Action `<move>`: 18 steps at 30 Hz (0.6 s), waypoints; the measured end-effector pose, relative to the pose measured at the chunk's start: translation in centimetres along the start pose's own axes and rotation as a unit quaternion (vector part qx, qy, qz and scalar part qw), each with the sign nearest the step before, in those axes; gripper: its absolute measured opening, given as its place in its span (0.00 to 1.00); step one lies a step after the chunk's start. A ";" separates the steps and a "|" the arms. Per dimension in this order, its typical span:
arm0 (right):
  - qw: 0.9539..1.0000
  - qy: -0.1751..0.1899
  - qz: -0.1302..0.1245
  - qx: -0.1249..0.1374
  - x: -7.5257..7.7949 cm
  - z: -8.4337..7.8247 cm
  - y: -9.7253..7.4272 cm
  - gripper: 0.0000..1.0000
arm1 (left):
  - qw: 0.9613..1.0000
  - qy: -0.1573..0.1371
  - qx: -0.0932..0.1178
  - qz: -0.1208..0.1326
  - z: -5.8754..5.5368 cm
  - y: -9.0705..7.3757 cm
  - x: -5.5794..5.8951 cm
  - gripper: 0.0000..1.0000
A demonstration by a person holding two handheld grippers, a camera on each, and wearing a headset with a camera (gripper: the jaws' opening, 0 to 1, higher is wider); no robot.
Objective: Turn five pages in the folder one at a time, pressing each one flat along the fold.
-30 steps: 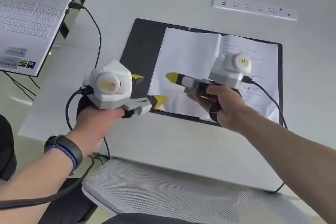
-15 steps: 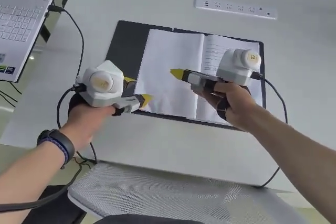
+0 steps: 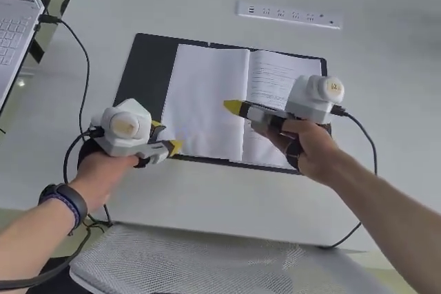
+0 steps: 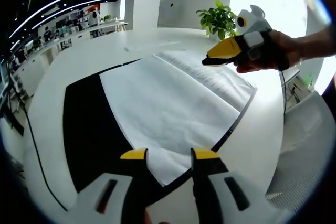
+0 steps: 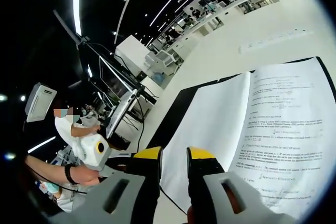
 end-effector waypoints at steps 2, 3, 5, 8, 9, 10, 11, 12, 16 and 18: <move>1.000 -0.002 -0.002 -0.003 0.2 -0.2 -0.1 0.17 | 1.000 0.003 -0.006 -0.002 -0.4 0.1 0.1 0.31; 1.000 -0.002 -0.002 -0.005 0.2 -0.3 -0.2 0.17 | 1.000 0.004 -0.008 -0.002 -0.6 0.2 0.1 0.31; 1.000 -0.003 -0.004 -0.007 0.4 -0.4 -0.3 0.17 | 1.000 0.003 -0.007 0.002 -0.8 0.1 0.1 0.30; 1.000 -0.002 -0.006 -0.009 0.6 -0.5 -0.4 0.16 | 1.000 0.003 -0.006 0.006 -0.6 0.1 0.1 0.29; 1.000 -0.002 -0.006 -0.010 0.7 -0.5 -0.4 0.16 | 1.000 0.006 -0.007 0.007 -0.6 0.1 0.1 0.29; 1.000 -0.001 -0.007 -0.010 0.8 -0.5 -0.4 0.16 | 1.000 0.008 -0.008 0.008 -0.6 0.1 0.1 0.29; 1.000 0.000 -0.008 -0.010 0.9 -0.4 -0.4 0.16 | 1.000 0.009 -0.008 0.009 -0.6 0.1 0.1 0.29; 1.000 0.000 -0.008 -0.010 0.9 -0.4 -0.4 0.16 | 1.000 0.010 -0.008 0.009 -0.6 0.1 0.1 0.29; 1.000 -0.006 -0.007 -0.013 1.0 -0.1 -0.3 0.16 | 1.000 0.005 -0.008 0.013 -0.6 0.2 -0.1 0.28; 1.000 -0.009 -0.006 -0.015 1.2 0.0 -0.3 0.16 | 1.000 0.005 -0.007 0.014 -0.6 0.2 -0.1 0.28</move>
Point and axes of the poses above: the centre of the closed fingertips' face, and the gripper's own axes: y roughly forward along the fingers, x roughly to its right, z roughly out of its top, the point moved 5 cm from there along -y, roughly backward along the fingers, and after that the axes turned 9 degrees about y, right-handed, at the moved point
